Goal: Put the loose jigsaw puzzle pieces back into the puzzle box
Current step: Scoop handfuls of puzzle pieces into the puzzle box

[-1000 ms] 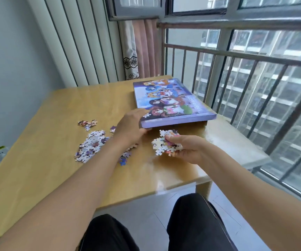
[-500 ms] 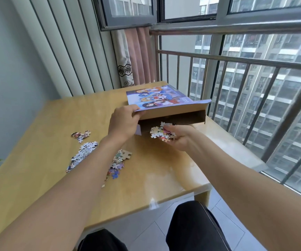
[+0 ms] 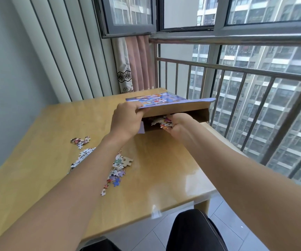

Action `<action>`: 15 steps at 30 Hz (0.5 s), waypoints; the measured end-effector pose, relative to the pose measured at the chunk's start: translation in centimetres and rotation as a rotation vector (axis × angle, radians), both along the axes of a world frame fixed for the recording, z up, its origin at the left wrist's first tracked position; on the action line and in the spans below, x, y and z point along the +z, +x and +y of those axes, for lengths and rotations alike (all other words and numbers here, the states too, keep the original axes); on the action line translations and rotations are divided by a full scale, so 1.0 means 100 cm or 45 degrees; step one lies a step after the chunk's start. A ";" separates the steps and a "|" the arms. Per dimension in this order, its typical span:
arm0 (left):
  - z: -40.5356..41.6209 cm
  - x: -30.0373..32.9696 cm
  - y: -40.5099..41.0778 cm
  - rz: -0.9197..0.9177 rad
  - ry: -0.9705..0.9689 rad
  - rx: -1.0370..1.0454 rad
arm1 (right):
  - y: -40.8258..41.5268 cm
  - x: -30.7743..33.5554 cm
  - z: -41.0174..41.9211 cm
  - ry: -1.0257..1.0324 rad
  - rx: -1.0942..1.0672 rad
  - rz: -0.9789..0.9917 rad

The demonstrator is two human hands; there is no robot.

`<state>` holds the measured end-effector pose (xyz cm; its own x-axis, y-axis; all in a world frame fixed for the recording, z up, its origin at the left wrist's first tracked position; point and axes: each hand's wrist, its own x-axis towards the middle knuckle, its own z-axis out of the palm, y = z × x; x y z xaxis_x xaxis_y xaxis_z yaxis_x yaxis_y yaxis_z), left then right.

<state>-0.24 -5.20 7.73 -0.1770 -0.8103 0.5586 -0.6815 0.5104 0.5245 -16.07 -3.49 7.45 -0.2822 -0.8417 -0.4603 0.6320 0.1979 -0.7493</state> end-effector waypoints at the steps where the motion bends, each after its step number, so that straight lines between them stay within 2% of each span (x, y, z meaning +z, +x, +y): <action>1: 0.001 0.002 -0.001 0.000 -0.004 -0.007 | 0.003 0.002 -0.006 -0.001 -0.064 -0.028; 6: 0.001 0.013 -0.003 0.009 -0.041 -0.030 | 0.019 0.012 -0.020 -0.033 -0.283 -0.061; 10: -0.002 0.017 -0.001 0.010 -0.027 -0.060 | 0.024 0.007 -0.020 -0.058 -0.298 0.003; 12: -0.001 0.016 0.001 0.024 -0.029 -0.066 | 0.018 0.002 -0.024 -0.039 -0.242 0.156; 15: -0.003 0.013 0.007 0.066 -0.036 -0.070 | 0.003 -0.002 -0.023 0.036 -0.020 0.569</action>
